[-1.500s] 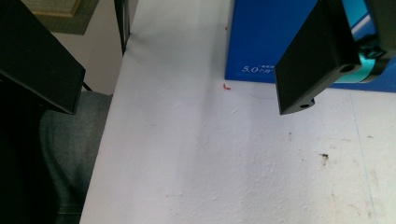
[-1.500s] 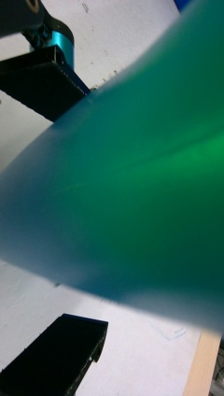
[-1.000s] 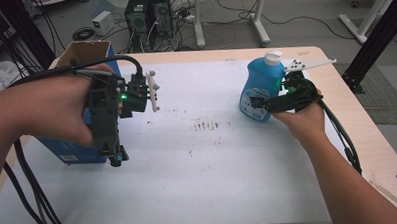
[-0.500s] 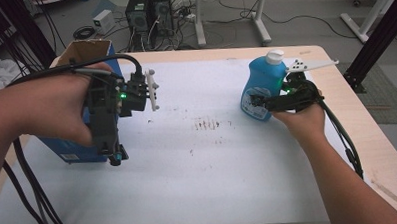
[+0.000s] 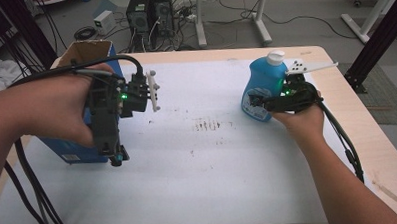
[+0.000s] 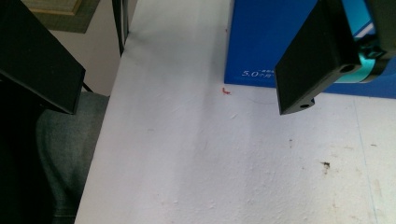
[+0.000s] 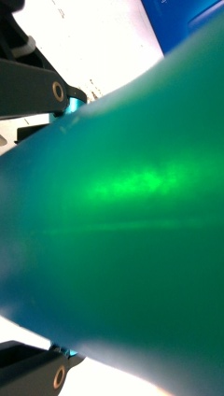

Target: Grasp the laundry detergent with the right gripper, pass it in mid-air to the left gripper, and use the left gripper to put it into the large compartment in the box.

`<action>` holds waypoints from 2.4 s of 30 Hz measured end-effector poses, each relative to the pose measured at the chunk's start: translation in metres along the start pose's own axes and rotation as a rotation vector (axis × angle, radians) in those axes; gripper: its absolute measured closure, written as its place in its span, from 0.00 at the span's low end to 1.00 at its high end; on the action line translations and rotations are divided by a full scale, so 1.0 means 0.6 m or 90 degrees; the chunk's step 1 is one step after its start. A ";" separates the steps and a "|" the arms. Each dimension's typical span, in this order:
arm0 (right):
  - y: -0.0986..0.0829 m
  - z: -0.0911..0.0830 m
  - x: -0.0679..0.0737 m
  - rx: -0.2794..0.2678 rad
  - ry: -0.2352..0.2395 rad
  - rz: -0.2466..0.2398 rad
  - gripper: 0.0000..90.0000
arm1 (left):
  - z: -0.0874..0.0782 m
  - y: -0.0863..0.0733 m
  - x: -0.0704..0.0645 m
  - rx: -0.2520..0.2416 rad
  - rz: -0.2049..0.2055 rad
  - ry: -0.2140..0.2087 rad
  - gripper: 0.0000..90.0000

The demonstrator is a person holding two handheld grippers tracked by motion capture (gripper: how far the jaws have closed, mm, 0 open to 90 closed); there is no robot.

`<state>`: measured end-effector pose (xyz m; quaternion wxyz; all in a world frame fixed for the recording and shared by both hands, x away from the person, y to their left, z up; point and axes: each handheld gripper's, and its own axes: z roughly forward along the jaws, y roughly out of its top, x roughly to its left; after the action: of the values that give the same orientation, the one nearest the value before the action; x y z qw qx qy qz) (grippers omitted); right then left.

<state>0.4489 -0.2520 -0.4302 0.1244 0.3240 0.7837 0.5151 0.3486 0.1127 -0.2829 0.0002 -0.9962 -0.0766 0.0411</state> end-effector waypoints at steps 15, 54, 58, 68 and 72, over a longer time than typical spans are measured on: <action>-0.001 0.001 0.000 -0.003 -0.013 -0.006 0.43 | 0.002 0.001 0.003 0.002 -0.002 -0.001 0.02; 0.046 -0.055 0.066 -0.003 0.027 -0.085 0.51 | -0.008 0.019 -0.002 -0.006 0.012 0.003 0.02; 0.054 -0.065 0.082 -0.001 0.048 -0.100 0.50 | -0.015 0.025 -0.002 -0.006 0.016 0.006 0.02; 0.065 -0.066 0.155 0.028 0.145 -0.165 0.50 | -0.032 0.040 -0.005 -0.010 0.029 0.012 0.02; 0.063 -0.058 0.177 0.041 0.176 -0.179 0.50 | -0.036 0.045 -0.007 -0.011 0.034 0.013 0.02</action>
<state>0.3642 -0.1997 -0.3667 0.0757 0.1414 0.8470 0.5067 0.3503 0.0854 -0.2611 -0.0087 -0.9983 -0.0501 0.0300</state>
